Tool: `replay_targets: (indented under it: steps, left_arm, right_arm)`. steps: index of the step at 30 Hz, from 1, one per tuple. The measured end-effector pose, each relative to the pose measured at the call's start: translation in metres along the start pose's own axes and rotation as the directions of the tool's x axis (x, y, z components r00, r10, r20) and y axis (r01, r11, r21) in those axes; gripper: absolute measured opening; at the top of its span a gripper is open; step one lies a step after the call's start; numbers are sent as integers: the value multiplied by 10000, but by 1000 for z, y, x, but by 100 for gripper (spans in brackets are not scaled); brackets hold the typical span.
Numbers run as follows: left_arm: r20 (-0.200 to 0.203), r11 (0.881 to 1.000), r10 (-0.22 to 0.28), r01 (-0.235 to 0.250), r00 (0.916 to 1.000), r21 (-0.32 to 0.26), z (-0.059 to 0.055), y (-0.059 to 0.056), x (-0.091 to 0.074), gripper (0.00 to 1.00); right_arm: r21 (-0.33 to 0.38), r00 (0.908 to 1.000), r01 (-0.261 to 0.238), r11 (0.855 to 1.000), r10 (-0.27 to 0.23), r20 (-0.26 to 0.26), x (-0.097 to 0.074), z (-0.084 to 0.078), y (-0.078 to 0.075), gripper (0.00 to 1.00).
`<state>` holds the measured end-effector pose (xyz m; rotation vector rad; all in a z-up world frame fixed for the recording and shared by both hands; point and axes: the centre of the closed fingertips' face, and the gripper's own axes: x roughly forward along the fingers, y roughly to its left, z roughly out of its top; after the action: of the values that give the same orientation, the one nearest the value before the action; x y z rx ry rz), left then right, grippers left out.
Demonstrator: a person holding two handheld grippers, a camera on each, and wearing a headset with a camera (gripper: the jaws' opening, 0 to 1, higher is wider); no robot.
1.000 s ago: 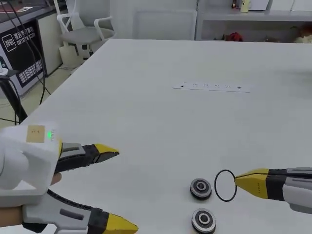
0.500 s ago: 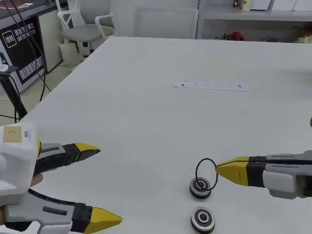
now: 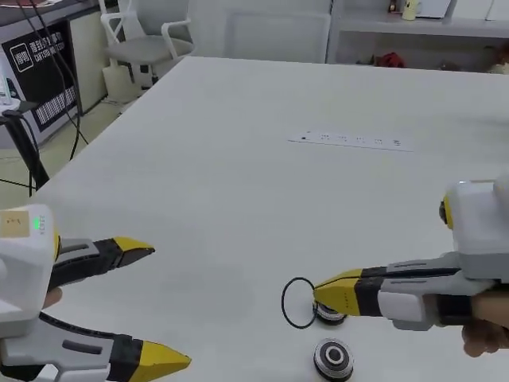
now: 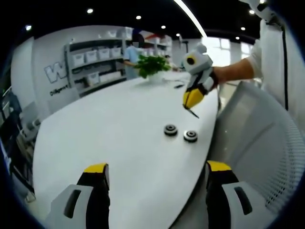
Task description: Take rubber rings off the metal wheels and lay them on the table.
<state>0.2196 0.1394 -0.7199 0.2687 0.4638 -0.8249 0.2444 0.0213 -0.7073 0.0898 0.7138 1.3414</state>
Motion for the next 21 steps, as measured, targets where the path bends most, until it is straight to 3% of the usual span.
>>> replay_targets:
  steps: [11,21]
  left_arm:
    - [-6,10000,-74,74,10000,-18,0,-1,-1,84]
    - [-65,9997,-239,239,9997,50,0,-4,2,84]
  right_arm:
    - [49,9989,-136,9999,138,-458,19,-7,-2,0]
    - [120,9933,194,9997,-179,-1139,35,-21,-13,0]
